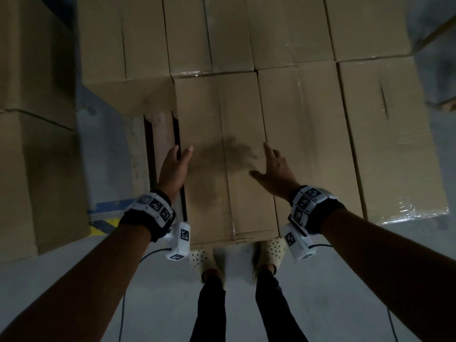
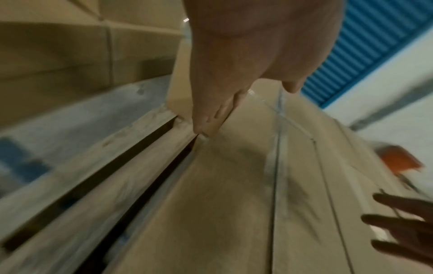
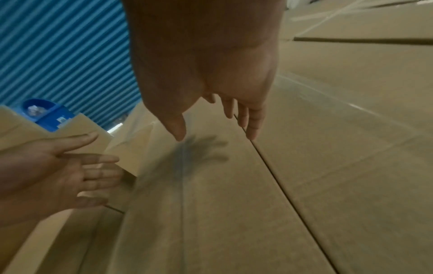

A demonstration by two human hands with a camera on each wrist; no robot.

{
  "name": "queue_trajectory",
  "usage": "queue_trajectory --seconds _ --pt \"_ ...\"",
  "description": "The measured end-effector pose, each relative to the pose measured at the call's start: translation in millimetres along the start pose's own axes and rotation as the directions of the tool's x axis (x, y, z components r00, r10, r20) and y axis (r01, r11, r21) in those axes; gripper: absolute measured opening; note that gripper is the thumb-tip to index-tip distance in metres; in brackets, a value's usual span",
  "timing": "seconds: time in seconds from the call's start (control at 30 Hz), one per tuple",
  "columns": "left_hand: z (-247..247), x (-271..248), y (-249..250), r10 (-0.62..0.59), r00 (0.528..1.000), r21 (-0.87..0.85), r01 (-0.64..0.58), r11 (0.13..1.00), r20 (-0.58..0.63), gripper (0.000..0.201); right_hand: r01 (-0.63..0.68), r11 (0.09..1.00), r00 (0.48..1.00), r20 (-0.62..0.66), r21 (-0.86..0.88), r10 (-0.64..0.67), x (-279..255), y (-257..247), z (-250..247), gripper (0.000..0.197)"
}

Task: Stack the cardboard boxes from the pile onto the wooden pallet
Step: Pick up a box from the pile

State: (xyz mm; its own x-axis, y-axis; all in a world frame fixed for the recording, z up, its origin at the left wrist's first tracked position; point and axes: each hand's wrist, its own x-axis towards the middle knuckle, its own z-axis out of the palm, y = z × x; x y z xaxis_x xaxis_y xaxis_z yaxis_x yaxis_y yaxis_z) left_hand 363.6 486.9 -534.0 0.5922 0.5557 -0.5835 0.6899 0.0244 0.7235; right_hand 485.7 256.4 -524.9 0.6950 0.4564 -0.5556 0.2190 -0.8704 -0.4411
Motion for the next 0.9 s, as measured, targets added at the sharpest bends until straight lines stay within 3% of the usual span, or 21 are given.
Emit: queue_trajectory --seconds 0.1,0.17,0.3,0.43,0.57,0.7,0.8,0.9 --pt "-25 -38 42 0.139 0.989 0.057 -0.141 0.988 0.045 0.072 0.07 0.995 0.993 -0.097 0.075 -0.063 -37 -32 -29 0.093" --pt "-48 -72 79 0.282 0.958 0.128 -0.287 0.949 0.062 0.07 0.131 0.98 0.976 -0.191 0.148 -0.101 -70 -60 -57 0.095" --pt "-102 -146 152 0.499 0.866 0.144 -0.496 0.856 0.018 0.063 0.283 0.933 0.908 -0.376 0.222 -0.186 -150 -124 -119 0.094" --pt "-157 -228 211 0.692 0.722 0.104 -0.686 0.72 -0.033 0.068 0.408 0.882 0.818 -0.525 0.238 -0.237 -243 -189 -179 0.091" --pt "-203 -319 245 0.736 0.674 0.064 -0.733 0.677 -0.068 0.069 0.507 0.836 0.72 -0.636 0.211 -0.277 -340 -240 -214 0.086" --pt "-238 -416 253 0.751 0.651 -0.103 -0.759 0.643 -0.108 0.065 0.607 0.783 0.607 -0.716 0.139 -0.344 -431 -272 -224 0.081" --pt "-258 -486 233 0.785 0.598 -0.096 -0.801 0.591 -0.161 0.064 0.668 0.738 0.53 -0.756 0.094 -0.384 -494 -282 -213 0.075" --pt "-275 -550 192 0.794 0.567 -0.021 -0.816 0.577 -0.22 0.064 0.721 0.687 0.493 -0.762 0.088 -0.42 -550 -286 -188 0.071"
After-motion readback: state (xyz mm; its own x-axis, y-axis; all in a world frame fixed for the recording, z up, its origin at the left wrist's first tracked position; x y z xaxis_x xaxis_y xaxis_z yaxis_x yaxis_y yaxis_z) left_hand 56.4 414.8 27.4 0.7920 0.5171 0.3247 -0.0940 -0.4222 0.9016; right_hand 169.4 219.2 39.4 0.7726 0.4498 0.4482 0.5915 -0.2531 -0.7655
